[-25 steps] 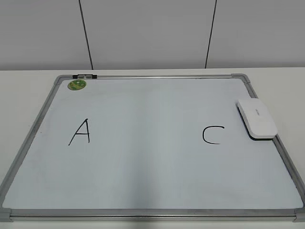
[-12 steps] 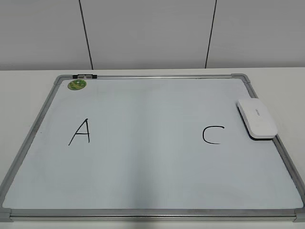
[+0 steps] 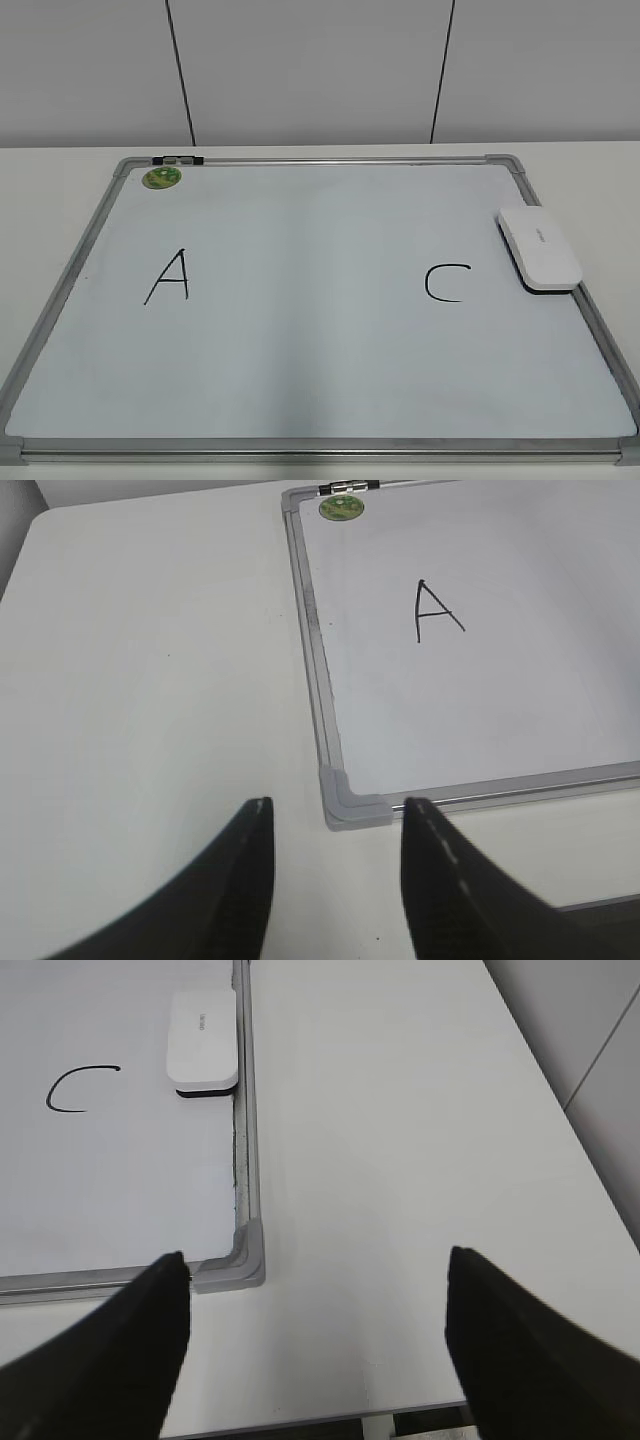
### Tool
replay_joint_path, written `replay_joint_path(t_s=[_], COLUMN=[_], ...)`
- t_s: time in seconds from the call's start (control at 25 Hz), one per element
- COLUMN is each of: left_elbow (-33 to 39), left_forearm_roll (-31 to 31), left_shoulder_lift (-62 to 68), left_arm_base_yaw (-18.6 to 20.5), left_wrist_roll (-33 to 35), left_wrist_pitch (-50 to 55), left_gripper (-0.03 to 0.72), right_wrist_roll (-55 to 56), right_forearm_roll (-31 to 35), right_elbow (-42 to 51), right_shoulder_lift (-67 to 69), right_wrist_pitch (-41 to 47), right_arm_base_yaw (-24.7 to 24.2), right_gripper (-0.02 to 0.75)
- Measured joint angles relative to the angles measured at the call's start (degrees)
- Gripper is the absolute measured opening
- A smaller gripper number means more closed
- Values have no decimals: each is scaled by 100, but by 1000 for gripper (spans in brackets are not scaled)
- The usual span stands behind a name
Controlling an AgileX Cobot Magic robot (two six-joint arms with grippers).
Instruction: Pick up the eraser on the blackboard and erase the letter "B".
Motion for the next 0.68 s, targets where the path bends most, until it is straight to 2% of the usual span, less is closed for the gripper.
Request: replay_joint_path(t_s=[0.68], left_elbow=[0], left_forearm_roll=[0], left_shoulder_lift=[0], left_arm_base_yaw=[0], left_wrist_roll=[0], left_wrist_pitch=[0], left_gripper=[279], right_wrist_roll=[0], right_forearm_roll=[0], right_elbow=[0], right_shoulder_lift=[0], right_wrist_pitch=[0], right_arm_base_yaw=[0], right_gripper=[590])
